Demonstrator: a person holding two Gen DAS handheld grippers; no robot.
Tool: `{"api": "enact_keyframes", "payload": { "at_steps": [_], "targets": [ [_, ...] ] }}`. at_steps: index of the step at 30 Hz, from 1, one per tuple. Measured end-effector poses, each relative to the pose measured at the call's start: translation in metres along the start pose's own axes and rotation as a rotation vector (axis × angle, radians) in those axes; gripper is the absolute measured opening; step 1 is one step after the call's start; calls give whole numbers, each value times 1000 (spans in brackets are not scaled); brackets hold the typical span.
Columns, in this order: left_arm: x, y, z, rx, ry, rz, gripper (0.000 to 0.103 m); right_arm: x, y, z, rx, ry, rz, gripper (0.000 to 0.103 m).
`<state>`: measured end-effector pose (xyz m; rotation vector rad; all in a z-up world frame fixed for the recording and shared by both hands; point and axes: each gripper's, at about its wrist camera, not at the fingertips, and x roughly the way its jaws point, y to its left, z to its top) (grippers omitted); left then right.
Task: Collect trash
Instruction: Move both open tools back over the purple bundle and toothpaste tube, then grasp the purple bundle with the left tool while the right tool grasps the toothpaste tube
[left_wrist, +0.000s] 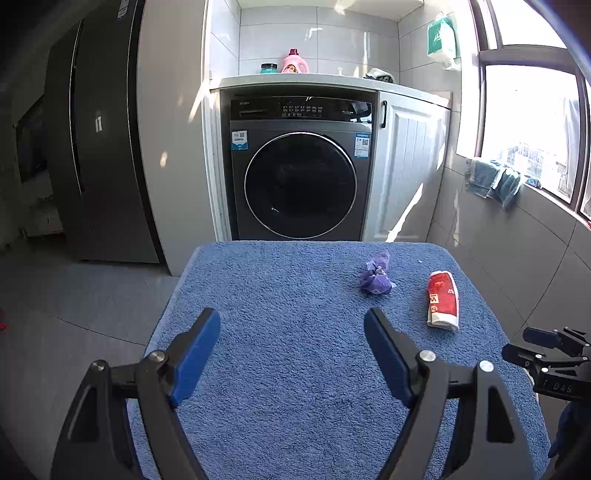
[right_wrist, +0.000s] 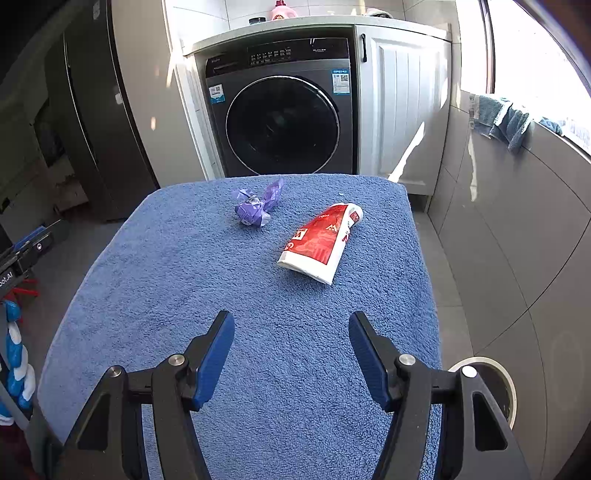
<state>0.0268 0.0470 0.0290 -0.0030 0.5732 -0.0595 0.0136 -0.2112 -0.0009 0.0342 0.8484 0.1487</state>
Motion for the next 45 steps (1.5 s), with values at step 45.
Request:
{"api": "enact_keyframes", "payload": {
  "at_steps": [45],
  "targets": [
    [255, -118, 51, 131, 341, -327, 79, 154, -71, 71, 167, 98, 100, 66]
  ]
}}
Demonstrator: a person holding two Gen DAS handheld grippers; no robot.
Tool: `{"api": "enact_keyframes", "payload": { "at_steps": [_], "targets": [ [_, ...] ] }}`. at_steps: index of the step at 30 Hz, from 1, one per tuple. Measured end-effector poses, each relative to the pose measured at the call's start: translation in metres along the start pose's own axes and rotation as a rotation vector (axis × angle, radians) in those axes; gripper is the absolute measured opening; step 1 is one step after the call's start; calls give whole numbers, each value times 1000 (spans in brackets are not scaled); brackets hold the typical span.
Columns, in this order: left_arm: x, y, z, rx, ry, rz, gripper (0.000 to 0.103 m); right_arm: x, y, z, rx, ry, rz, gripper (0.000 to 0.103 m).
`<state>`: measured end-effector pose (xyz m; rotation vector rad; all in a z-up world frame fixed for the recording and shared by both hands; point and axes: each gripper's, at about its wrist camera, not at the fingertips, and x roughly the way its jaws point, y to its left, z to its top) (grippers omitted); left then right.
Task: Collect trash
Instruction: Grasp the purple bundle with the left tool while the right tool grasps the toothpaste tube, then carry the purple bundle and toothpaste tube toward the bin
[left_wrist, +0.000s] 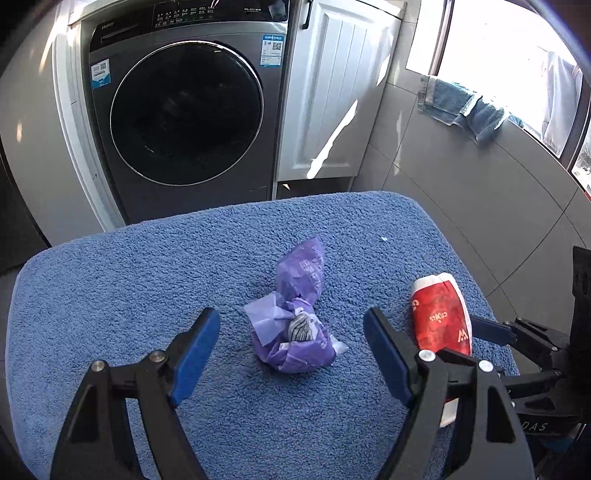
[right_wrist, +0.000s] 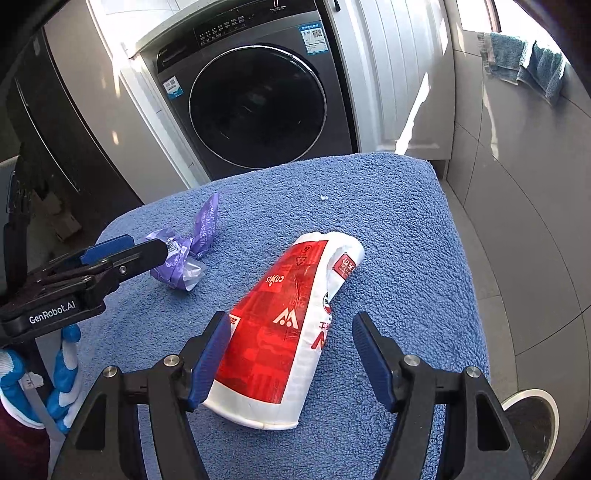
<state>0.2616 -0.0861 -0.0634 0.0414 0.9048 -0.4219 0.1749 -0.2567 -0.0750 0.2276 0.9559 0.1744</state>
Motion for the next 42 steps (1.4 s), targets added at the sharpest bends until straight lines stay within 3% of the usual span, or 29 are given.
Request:
{"api": "enact_keyframes", "payload": {
  "at_steps": [1, 3, 6, 8, 10, 12, 13, 15, 21, 33, 42],
  "targets": [
    [7, 1, 1, -8, 10, -1, 78, 3, -1, 1, 4, 4, 8, 67],
    [18, 3, 2, -20, 31, -9, 63, 7, -1, 3, 8, 9, 19, 67],
    [29, 4, -1, -27, 52, -20, 49, 11, 0, 4, 10, 18, 31, 67],
    [31, 5, -4, -33, 51, -23, 44, 14, 1, 5, 11, 22, 39, 67],
    [29, 7, -6, -48, 39, -32, 41, 16, 2, 6, 14, 23, 58, 59],
    [23, 10, -9, -61, 30, -40, 38, 16, 4, 6, 22, 23, 92, 40],
    [19, 11, -11, -61, 22, -39, 30, 15, 6, 5, 17, 22, 94, 36],
    [9, 13, -17, -59, 12, -32, 30, 14, 10, 3, 6, 20, 108, 29],
    [-26, 18, -35, -68, -28, 19, 29, -8, 21, -6, -12, -12, 135, 21],
    [-131, 22, -86, -96, -175, 207, 29, -70, 53, -40, -95, -66, 96, 20],
    [-176, 39, -122, -147, -223, 258, 29, -77, 85, -66, -120, -55, 70, 20]
  ]
}}
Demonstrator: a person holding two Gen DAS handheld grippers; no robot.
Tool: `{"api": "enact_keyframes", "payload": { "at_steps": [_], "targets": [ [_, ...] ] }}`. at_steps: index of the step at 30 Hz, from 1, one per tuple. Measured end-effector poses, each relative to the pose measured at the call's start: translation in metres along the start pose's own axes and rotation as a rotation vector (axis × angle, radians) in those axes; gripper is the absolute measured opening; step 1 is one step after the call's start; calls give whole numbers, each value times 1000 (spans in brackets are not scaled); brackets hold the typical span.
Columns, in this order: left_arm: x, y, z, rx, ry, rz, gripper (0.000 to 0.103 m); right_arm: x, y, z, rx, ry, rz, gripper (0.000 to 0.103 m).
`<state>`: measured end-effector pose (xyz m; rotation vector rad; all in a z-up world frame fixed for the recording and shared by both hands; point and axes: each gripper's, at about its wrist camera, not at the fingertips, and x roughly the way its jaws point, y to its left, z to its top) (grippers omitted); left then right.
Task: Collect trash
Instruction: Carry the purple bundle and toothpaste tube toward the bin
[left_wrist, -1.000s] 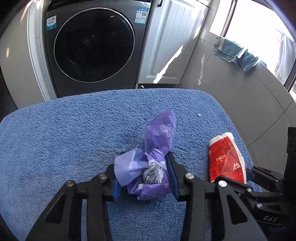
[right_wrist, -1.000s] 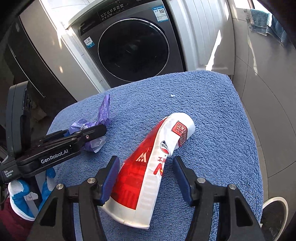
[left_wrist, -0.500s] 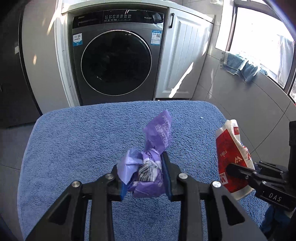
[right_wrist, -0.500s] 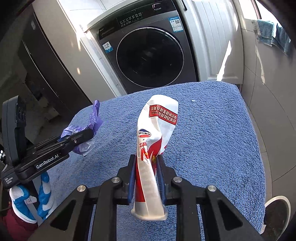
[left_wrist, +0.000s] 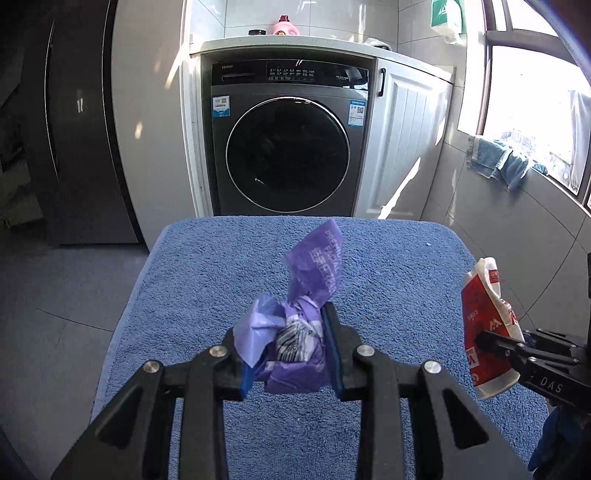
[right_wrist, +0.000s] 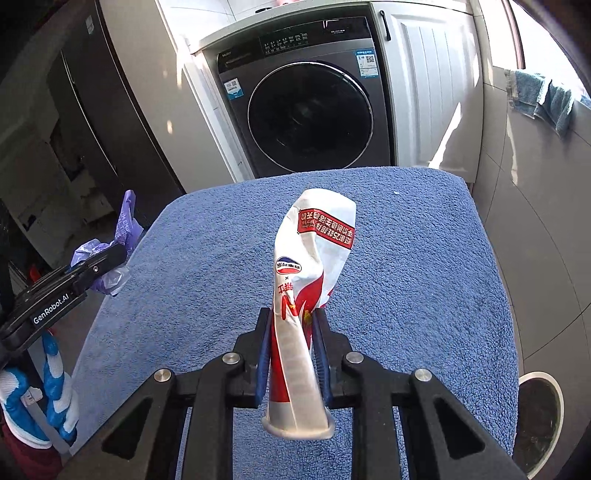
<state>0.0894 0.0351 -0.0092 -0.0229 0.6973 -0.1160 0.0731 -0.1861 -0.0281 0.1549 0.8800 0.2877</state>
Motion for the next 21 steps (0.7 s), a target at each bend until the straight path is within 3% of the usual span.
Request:
{"api": "enact_keyframes", "payload": {
  "at_steps": [10, 21],
  "targets": [
    [-31, 17, -16, -24, -36, 43, 29, -8, 26, -23, -43, 4, 10, 20],
    [-41, 3, -26, 4, -34, 60, 29, -26, 9, -38, -1, -17, 19, 20]
  ]
}}
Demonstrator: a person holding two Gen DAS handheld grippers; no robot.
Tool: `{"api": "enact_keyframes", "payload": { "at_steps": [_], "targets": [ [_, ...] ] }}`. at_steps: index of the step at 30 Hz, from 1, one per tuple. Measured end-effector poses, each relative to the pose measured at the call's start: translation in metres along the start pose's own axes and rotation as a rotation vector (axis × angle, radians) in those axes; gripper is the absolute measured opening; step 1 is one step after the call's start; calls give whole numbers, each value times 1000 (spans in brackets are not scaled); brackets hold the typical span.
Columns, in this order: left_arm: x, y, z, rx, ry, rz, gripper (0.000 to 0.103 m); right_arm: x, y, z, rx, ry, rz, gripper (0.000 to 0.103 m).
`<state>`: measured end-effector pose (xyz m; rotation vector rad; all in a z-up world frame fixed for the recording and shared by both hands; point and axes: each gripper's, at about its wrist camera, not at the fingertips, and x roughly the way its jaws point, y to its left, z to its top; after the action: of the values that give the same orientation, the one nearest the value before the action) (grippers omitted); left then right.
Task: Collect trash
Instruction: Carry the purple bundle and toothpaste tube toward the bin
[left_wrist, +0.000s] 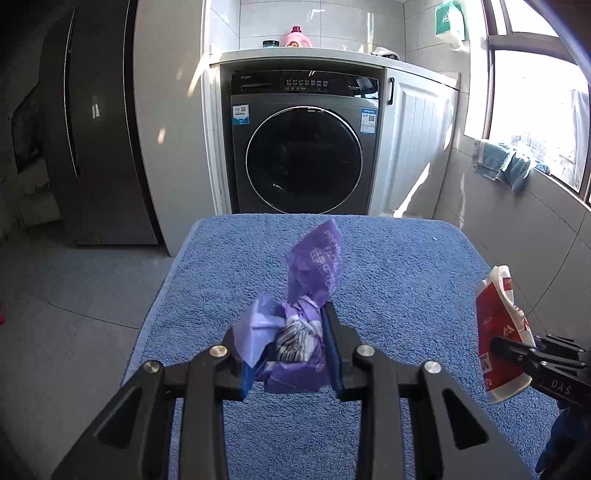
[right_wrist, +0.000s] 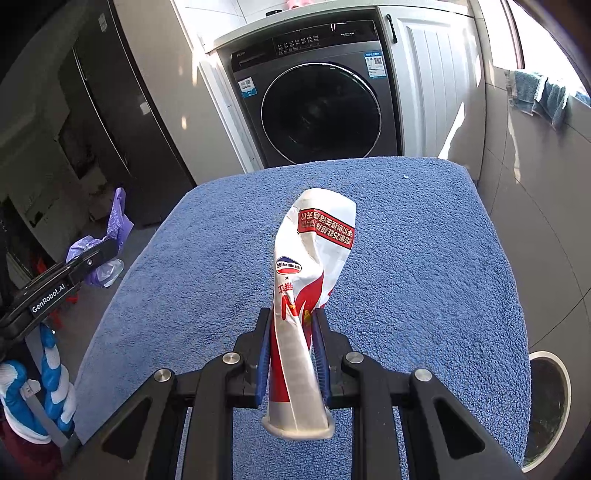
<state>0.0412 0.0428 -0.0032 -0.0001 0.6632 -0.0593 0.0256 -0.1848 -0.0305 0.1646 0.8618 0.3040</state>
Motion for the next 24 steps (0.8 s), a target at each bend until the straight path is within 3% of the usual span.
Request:
{"api": "enact_keyframes", "payload": {
  "at_steps": [10, 24],
  "targets": [
    [-7, -33, 8, 49, -11, 22, 29, -34, -30, -10, 42, -57, 2, 20],
    [-19, -157, 9, 260, -18, -49, 29, -110, -126, -43, 156, -156, -95, 20]
  ]
}}
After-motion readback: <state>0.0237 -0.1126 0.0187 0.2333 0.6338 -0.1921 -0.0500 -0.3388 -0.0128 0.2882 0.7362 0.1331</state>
